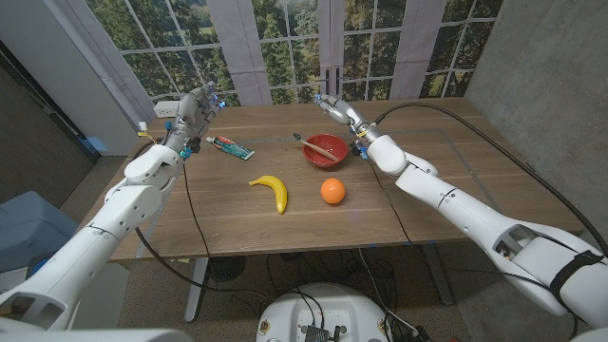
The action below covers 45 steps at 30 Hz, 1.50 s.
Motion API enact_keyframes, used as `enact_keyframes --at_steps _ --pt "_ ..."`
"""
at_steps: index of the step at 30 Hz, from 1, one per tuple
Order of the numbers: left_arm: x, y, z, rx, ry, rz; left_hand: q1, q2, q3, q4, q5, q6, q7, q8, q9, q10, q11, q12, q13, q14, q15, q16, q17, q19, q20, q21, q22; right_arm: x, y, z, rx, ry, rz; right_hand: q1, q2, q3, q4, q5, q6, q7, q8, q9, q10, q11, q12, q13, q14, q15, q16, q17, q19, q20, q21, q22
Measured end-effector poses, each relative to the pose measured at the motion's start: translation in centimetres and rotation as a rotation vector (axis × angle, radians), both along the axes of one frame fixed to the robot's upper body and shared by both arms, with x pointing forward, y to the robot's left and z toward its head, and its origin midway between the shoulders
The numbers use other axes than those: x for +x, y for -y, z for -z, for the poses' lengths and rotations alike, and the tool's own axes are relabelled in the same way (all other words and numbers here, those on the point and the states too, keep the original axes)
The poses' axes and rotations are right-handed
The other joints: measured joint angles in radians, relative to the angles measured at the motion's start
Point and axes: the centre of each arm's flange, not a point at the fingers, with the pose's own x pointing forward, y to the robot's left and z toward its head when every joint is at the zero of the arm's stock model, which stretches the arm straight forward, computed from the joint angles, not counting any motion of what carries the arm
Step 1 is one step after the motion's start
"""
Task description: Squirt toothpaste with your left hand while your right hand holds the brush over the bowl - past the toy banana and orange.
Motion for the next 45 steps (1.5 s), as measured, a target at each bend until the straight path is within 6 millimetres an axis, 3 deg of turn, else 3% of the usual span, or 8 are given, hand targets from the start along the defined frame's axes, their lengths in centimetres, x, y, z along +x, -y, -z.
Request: enact_keyframes --at_steps 14,28,33,36,40,45 --pt "1.1 0.4 0.7 0.019 -0.029 0.043 0.000 0.000 0.000 0.000 -0.008 -0.006 0.005 0.000 0.000 -0.012 0.001 -0.004 0.000 -0.007 0.004 0.000 0.000 0.000 0.000 0.000 0.000 -0.8 1.2 0.3 0.090 -0.047 -0.045 -0.009 0.009 0.005 0.004 0.000 0.003 0.003 0.000 0.000 0.000 0.000 0.000 -0.010 0.000 0.000 0.000 -0.016 0.004 0.004 -0.009 0.000" --pt "1.8 -0.4 0.8 0.038 -0.033 0.068 0.000 0.000 0.004 -0.004 -0.008 -0.006 0.005 0.000 0.000 -0.012 0.001 -0.004 0.000 -0.007 0.004 0.000 0.000 0.000 0.000 0.000 0.000 -0.4 1.8 1.3 0.198 -0.123 -0.092 -0.016 0.002 0.015 -0.006 0.000 0.009 0.009 0.000 0.000 0.005 0.005 0.000 -0.026 0.000 0.000 0.000 -0.043 0.003 0.004 -0.039 0.000" --pt "1.9 -0.8 0.7 0.043 -0.029 0.073 0.000 0.000 0.001 -0.006 -0.013 -0.006 0.004 0.000 0.000 -0.012 0.001 -0.004 0.000 -0.007 0.004 0.000 0.000 0.000 0.000 0.000 0.000 -0.4 1.6 1.4 0.239 -0.126 -0.104 -0.026 -0.008 0.018 -0.027 0.000 0.016 0.016 0.000 -0.005 0.012 0.012 0.000 -0.051 0.000 0.000 0.000 -0.089 -0.103 0.005 -0.114 -0.005" --pt "2.0 -1.3 0.5 0.048 -0.026 0.075 0.000 0.000 0.001 -0.007 -0.014 -0.012 -0.001 0.000 0.000 -0.012 0.001 -0.004 0.000 -0.007 0.004 0.000 0.000 0.000 0.000 0.000 0.000 -0.4 1.5 1.4 0.276 -0.124 -0.119 -0.030 -0.012 0.016 -0.039 0.000 0.020 0.020 0.000 -0.005 0.012 0.012 0.000 -0.062 -0.013 0.002 -0.003 -0.114 -0.146 0.009 -0.151 -0.005" --pt "2.3 -1.9 0.1 0.050 -0.022 0.076 0.000 0.000 0.005 -0.011 -0.014 -0.012 -0.001 0.000 0.000 -0.011 0.001 -0.004 0.000 -0.007 0.004 0.000 0.000 0.000 0.000 0.000 0.000 -0.4 1.5 1.5 0.318 -0.127 -0.136 -0.025 -0.025 0.016 -0.056 0.000 0.021 0.021 0.000 -0.005 0.012 0.013 0.000 -0.069 -0.035 0.002 -0.005 -0.135 -0.156 0.020 -0.168 -0.005" --pt "2.8 -2.4 -0.3 0.055 -0.015 0.091 0.000 0.000 0.005 -0.011 -0.017 -0.021 -0.002 0.000 0.000 -0.022 0.001 -0.004 0.000 -0.011 0.000 0.000 0.000 0.000 0.000 -0.007 0.000 -0.1 1.5 1.7 0.394 -0.136 -0.159 -0.027 -0.044 0.016 -0.064 0.000 0.027 0.027 0.000 -0.005 0.003 0.033 0.000 -0.075 -0.056 0.002 -0.005 -0.153 -0.159 0.016 -0.183 -0.005"
